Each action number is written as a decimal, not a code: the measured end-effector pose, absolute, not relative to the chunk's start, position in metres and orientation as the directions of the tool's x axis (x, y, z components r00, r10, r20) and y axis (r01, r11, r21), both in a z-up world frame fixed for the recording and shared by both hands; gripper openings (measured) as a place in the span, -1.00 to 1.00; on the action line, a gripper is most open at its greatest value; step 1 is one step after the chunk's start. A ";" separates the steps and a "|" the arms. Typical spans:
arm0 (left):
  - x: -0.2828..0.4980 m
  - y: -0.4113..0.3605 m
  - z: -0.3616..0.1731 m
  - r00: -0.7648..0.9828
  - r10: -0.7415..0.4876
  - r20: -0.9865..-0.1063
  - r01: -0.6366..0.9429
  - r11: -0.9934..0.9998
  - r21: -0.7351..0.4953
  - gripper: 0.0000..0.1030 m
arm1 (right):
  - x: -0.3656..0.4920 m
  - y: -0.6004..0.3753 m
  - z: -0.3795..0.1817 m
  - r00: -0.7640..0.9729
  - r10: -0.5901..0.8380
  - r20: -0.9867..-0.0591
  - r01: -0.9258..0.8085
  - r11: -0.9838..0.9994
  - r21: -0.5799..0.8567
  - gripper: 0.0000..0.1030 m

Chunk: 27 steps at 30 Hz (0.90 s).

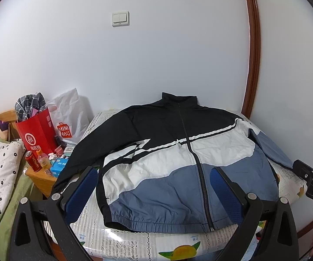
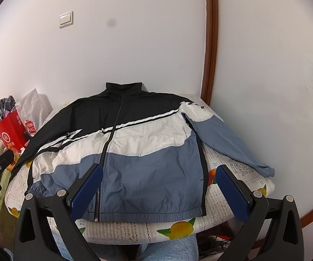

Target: Fold large clothes

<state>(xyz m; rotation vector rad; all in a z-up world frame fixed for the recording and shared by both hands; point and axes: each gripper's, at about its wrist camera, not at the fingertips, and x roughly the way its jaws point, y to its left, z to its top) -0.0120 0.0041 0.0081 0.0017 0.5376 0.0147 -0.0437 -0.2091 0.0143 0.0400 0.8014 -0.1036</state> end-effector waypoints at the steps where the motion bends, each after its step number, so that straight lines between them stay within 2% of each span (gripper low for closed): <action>1: -0.012 0.004 0.008 0.859 0.015 -0.512 -0.013 1.000 0.006 1.00 | -0.044 -0.209 0.014 0.690 -0.078 -0.719 0.108 0.994 -0.004 0.98; 27: -0.012 0.004 0.011 0.862 0.016 -0.507 -0.012 1.000 0.010 1.00 | -0.044 -0.211 0.013 0.690 -0.082 -0.719 0.118 0.993 0.000 0.98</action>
